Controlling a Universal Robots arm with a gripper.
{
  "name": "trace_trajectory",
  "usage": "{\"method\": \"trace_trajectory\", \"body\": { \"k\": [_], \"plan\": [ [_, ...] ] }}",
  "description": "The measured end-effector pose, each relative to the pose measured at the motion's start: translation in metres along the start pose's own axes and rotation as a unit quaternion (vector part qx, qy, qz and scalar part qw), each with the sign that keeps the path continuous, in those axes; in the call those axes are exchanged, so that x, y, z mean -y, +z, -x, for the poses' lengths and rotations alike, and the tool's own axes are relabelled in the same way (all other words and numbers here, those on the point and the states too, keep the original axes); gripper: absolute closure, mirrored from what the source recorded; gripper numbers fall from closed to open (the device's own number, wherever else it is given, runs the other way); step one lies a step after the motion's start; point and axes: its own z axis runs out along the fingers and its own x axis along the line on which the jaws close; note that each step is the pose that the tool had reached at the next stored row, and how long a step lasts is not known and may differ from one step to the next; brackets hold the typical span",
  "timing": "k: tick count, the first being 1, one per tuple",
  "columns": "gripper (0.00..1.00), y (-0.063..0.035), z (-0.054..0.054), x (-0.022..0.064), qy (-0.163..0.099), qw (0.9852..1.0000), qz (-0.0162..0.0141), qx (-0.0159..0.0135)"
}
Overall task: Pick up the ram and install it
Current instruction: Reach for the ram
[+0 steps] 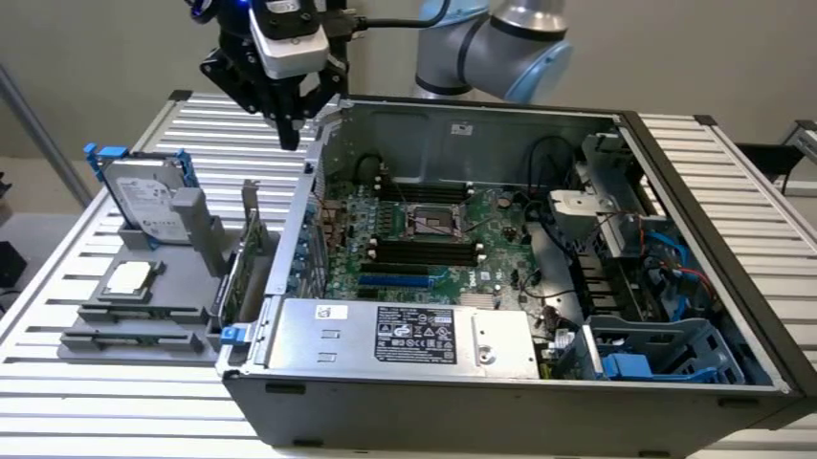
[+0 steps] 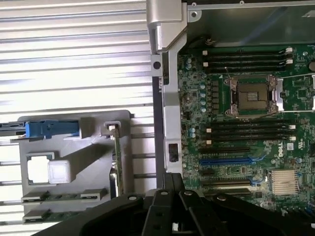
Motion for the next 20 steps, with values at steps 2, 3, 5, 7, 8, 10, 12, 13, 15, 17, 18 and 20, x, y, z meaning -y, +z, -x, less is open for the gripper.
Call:
{"method": "trace_trajectory", "body": {
  "k": [2,3,5,7,8,10,12,13,15,17,18,20],
  "plan": [
    [0.89,0.0008,-0.009,0.0014,0.000,1.0000,-0.0005,-0.0002],
    [0.89,0.0012,-0.014,0.0022,0.000,1.0000,-0.0010,-0.0003],
    [0.89,0.0020,-0.023,0.0036,0.000,1.0000,-0.0021,-0.0004],
    [0.89,0.0029,-0.032,0.0050,0.000,1.0000,-0.0035,-0.0003],
    [0.89,0.0033,-0.036,0.0057,0.000,1.0000,-0.0042,-0.0003],
    [0.89,0.0042,-0.045,0.0071,0.000,1.0000,-0.0058,-0.0002],
    [0.89,0.0051,-0.054,0.0086,0.000,1.0000,-0.0073,-0.0002],
    [0.89,0.0055,-0.058,0.0094,0.000,1.0000,-0.0081,-0.0003],
    [0.89,0.0063,-0.066,0.0109,0.000,1.0000,-0.0099,-0.0003],
    [0.89,0.0072,-0.073,0.0124,0.000,0.9999,-0.0118,-0.0003],
    [0.89,0.0075,-0.077,0.0131,0.000,0.9999,-0.0127,-0.0004],
    [0.89,0.0083,-0.085,0.0147,0.000,0.9999,-0.0147,-0.0005]
  ]
}}
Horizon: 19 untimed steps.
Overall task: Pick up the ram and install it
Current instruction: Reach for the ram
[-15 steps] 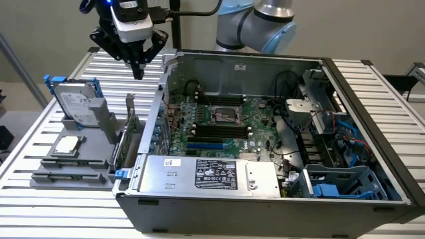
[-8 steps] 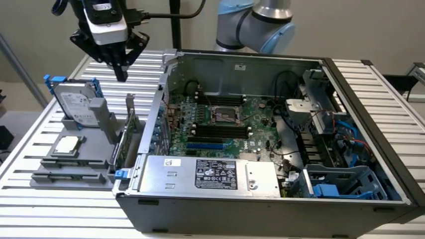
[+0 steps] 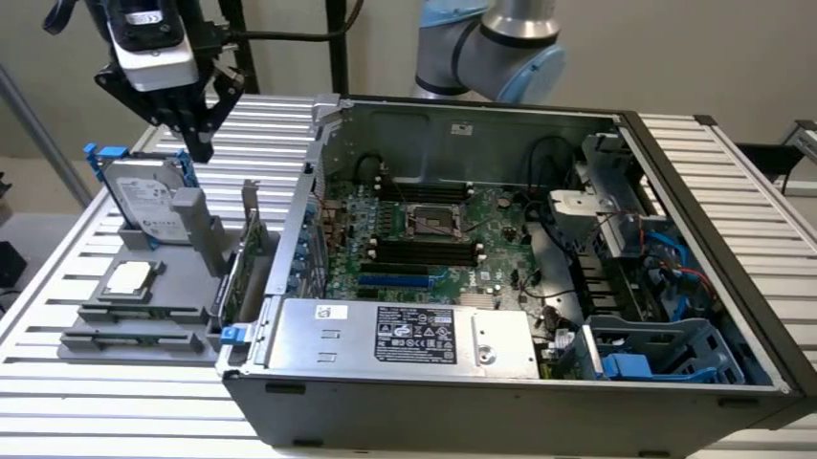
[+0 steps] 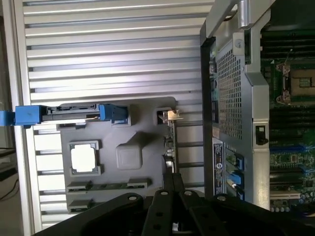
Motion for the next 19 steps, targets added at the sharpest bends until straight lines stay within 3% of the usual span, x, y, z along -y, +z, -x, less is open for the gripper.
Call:
{"method": "trace_trajectory", "body": {
  "k": [7,19],
  "plan": [
    [0.89,0.0030,-0.019,0.0077,0.000,1.0000,-0.0047,-0.0015],
    [0.89,0.0095,-0.037,0.0340,0.000,1.0000,-0.0062,-0.0052]
  ]
}}
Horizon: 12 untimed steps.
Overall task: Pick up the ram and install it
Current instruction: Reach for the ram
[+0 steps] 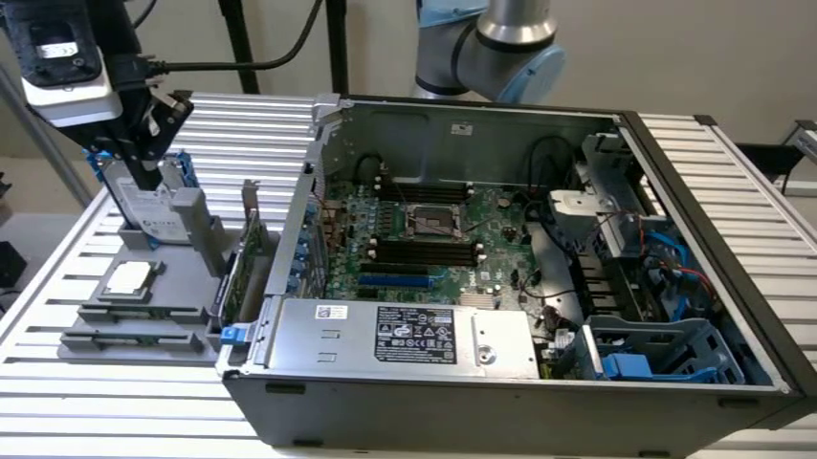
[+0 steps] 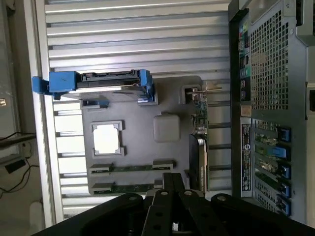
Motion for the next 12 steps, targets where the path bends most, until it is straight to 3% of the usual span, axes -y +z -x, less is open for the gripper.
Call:
{"method": "trace_trajectory", "body": {
  "k": [12],
  "plan": [
    [0.89,0.0075,-0.022,0.0242,0.000,1.0000,-0.0011,-0.0014]
  ]
}}
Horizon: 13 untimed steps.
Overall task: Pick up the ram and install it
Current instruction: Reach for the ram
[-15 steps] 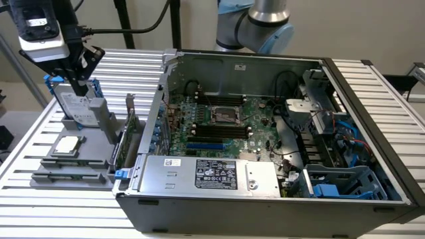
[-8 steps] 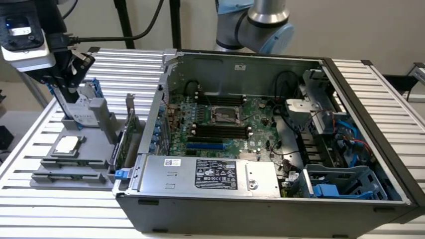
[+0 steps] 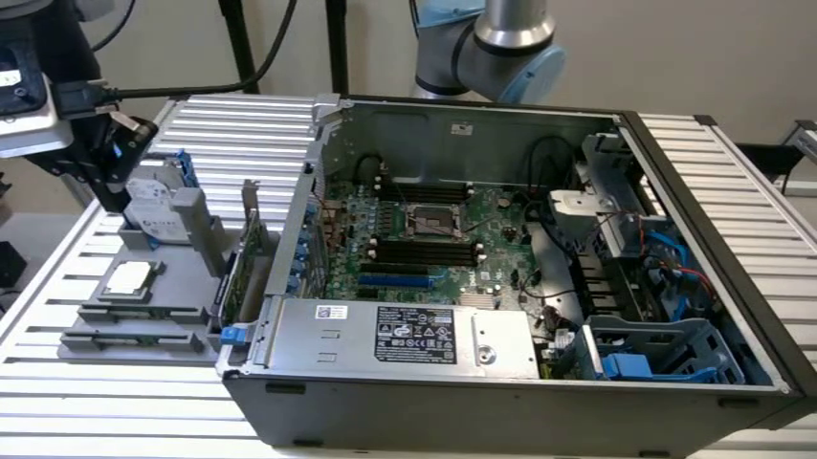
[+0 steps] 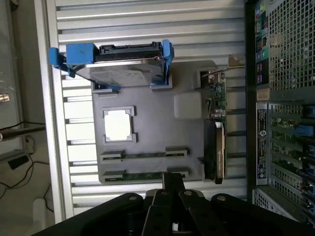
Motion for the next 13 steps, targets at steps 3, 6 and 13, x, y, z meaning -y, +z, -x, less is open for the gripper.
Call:
{"method": "trace_trajectory", "body": {
  "k": [3,6,13],
  "plan": [
    [0.89,0.0017,-0.006,0.0051,0.000,1.0000,-0.0005,-0.0002],
    [0.89,0.0036,-0.012,0.0106,0.000,1.0000,-0.0008,-0.0005],
    [0.89,0.0064,-0.024,0.0213,0.000,1.0000,-0.0013,-0.0011]
  ]
}}
